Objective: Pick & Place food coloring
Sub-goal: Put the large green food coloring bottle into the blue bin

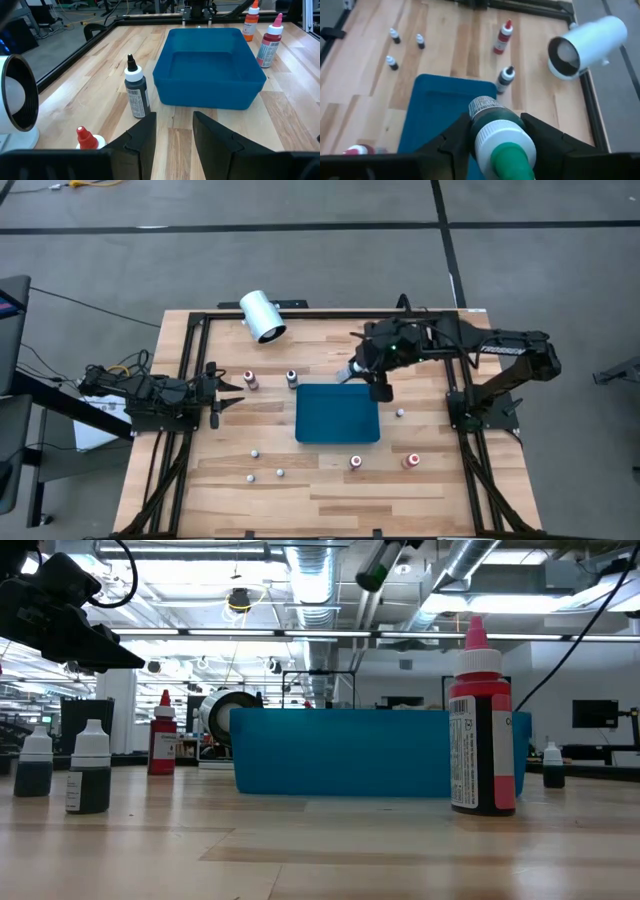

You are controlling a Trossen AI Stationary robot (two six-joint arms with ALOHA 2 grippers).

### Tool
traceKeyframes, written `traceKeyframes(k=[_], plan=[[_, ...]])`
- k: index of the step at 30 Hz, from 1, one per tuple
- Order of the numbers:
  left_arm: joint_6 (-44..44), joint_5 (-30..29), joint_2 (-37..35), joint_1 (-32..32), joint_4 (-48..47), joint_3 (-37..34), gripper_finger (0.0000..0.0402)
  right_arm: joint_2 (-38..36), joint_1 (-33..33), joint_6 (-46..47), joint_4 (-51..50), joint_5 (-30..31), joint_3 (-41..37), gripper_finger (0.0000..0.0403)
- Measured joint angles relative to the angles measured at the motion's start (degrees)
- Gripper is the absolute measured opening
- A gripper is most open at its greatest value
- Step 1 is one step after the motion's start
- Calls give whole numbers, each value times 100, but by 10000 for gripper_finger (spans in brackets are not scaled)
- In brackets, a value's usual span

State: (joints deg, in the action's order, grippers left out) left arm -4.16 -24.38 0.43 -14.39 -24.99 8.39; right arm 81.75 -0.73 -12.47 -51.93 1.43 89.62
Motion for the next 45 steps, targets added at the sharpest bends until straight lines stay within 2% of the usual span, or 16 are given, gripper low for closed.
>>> traceKeyframes(k=[5,10,18,25,31,34,39,45], plan=[[-9,0,2,1,0,0,122,0,55,103,166,17,0,150],[-13,0,2,2,0,1,122,20,13,800,127,40,0,138],[-13,0,2,2,1,1,122,122,75,2368,-482,909,9,162],[-27,0,2,1,2,-1,122,307,105,3741,-982,887,-2,137],[-125,2,2,2,4,-1,122,623,236,4351,-1051,792,9,161],[-125,7,2,0,4,-1,122,868,289,4553,-1328,796,6,166],[-145,7,2,2,4,-1,122,1446,461,4656,-1780,898,-2,149],[-148,59,5,1,3,-1,122,2036,710,4516,-1748,1203,0,152]])
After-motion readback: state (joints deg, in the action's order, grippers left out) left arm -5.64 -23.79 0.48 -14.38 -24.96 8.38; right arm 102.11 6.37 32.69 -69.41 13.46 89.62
